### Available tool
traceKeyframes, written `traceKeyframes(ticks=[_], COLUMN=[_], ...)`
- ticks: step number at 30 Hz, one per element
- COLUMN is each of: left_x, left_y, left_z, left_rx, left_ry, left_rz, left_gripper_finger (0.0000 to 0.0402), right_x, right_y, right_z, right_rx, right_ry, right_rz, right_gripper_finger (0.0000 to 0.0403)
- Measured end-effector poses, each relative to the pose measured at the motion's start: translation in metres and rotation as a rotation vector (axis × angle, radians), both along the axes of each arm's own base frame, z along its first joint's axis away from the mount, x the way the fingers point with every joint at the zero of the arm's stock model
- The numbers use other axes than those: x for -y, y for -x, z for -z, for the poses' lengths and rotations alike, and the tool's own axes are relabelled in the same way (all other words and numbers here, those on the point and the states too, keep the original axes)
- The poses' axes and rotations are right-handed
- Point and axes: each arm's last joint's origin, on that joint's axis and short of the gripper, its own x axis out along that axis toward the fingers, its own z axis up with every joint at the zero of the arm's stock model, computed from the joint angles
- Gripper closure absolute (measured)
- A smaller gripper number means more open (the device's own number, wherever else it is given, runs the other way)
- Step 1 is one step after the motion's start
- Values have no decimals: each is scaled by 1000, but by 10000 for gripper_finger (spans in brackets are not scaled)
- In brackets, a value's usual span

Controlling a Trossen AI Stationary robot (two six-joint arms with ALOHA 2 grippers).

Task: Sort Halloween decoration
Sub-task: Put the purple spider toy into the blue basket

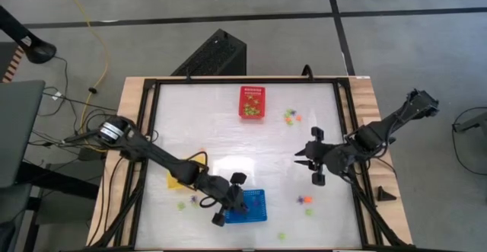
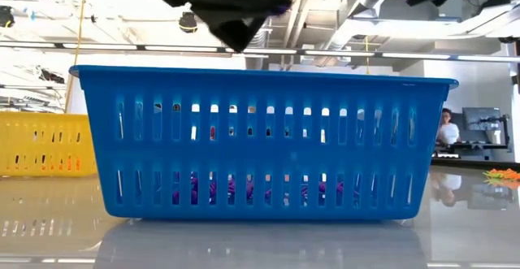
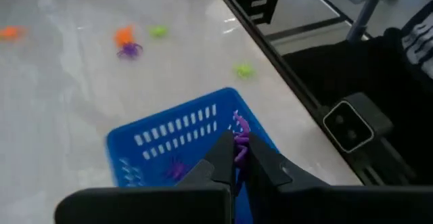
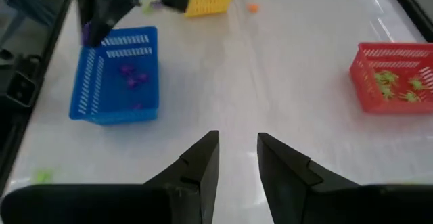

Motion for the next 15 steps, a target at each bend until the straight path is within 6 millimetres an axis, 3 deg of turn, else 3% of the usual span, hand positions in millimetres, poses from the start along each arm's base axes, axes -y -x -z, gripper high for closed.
traceKeyframes(ticks=[5, 15], left_x=[4, -1], left_y=[-4, -7], left_z=[4, 0], left_rx=[0, 3], left_ry=[-2, -4], left_rz=[7, -62], left_gripper_finger=[379, 300], right_x=[5, 7], right_y=[-1, -1], right_z=[2, 2], right_rx=[-20, -35], right_ry=[31, 59], right_rz=[8, -2], right_gripper_finger=[269, 269])
